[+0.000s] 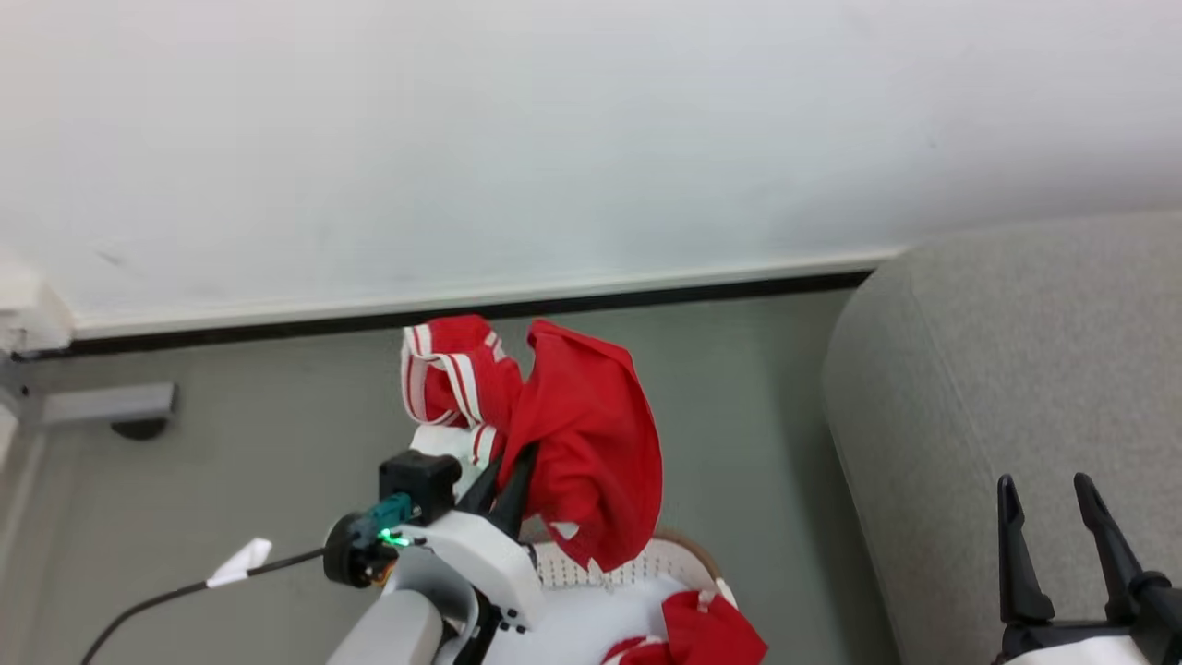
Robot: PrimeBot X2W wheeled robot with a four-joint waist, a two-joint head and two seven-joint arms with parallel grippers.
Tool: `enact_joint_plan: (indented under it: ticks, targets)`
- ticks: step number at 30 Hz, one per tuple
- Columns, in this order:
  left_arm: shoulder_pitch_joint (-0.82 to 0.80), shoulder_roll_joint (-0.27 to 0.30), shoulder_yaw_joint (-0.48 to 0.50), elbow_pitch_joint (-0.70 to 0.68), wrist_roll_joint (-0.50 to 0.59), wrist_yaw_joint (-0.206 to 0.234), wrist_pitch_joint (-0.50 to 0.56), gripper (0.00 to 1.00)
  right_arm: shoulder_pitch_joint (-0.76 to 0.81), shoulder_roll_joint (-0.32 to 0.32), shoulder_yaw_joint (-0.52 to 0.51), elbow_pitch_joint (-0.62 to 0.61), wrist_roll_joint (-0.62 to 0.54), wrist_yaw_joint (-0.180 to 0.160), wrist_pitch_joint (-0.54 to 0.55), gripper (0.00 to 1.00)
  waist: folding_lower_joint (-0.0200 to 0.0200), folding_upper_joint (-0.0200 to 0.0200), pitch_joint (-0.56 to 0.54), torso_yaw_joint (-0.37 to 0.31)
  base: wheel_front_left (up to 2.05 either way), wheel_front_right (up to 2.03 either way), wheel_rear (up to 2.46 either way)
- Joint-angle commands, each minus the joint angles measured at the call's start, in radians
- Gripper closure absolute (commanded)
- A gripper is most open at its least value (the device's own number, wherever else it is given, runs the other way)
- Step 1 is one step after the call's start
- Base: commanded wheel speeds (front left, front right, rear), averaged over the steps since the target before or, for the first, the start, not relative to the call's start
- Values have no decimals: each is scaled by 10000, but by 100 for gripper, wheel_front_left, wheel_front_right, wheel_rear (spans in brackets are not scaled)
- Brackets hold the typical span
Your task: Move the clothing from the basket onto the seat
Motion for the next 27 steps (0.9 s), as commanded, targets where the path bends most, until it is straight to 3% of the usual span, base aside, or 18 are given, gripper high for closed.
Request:
enact_joint_plan:
  ticks: [1, 13, 27]
  targets:
    - [137, 172, 55, -263, -15, 86, 74, 100, 208, -30, -1, 28, -94, -25, -30, 0, 4, 0, -488, 149, 0, 0, 0]
    - [686, 735, 254, -3298, -216, 676, 1317, 100, 844, -95, 114, 65, -254, -25, -30, 0, 4, 0, -1335, 199, 0, 0, 0]
    - [1009, 1033, 246, -4408, -316, 998, 1852, 100, 943, -209, 732, -145, -315, -25, -30, 0, 4, 0, -1593, 62, 0, 0, 0]
